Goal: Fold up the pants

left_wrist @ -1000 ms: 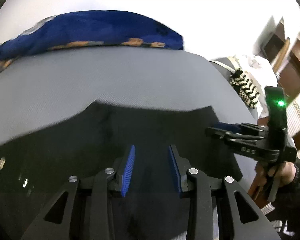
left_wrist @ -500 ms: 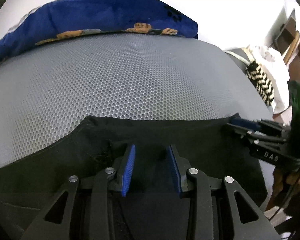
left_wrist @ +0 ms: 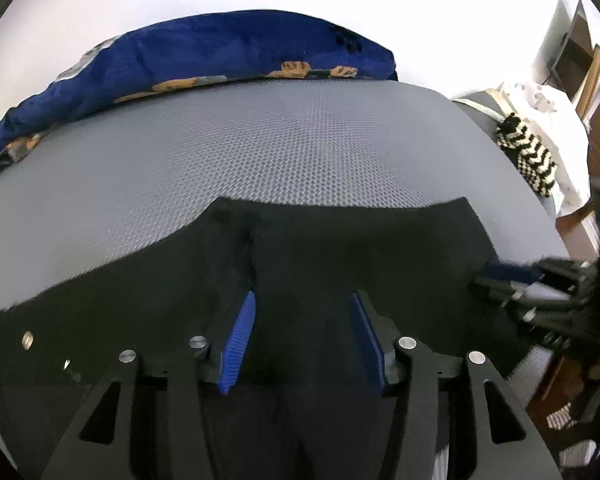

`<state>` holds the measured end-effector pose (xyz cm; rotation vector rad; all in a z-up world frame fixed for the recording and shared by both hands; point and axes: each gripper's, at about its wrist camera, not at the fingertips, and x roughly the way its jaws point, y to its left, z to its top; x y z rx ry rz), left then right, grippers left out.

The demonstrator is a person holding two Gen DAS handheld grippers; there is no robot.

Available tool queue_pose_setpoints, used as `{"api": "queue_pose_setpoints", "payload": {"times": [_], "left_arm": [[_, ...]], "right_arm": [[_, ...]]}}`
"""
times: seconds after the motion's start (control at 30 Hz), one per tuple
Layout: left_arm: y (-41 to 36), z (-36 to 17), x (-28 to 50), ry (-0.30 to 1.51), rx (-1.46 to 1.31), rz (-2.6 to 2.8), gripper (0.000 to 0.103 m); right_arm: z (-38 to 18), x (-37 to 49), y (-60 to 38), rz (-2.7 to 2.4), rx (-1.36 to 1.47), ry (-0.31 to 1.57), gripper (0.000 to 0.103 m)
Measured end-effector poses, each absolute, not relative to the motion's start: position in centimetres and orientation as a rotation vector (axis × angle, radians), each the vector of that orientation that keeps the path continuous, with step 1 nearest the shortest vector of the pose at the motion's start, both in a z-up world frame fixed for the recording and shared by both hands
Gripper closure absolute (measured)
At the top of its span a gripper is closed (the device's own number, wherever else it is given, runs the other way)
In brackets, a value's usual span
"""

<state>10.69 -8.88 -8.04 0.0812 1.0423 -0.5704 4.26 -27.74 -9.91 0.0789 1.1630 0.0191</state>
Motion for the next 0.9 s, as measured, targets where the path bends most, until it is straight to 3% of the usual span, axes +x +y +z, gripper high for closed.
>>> {"api": "queue_pose_setpoints", "payload": {"times": [0.23,0.6,0.9], "left_arm": [[-2.1,-5.9,7.1,1.030,0.026,-0.495,0.049],[14.8,-4.4,5.3,1.035,-0.316,-0.246,0.048],[21.0,-6.2,3.9,1.084,-0.544,-0.183,0.048]], "right_arm": [[-10.8,3.0,-23.9,0.103,0.037,1.207,0.064],[-11.1,3.4,-16.9,0.260,0.045,1.226,0.063],[-11.3,4.0,-14.0,0.290,0.037,1.243,0.060]]}}
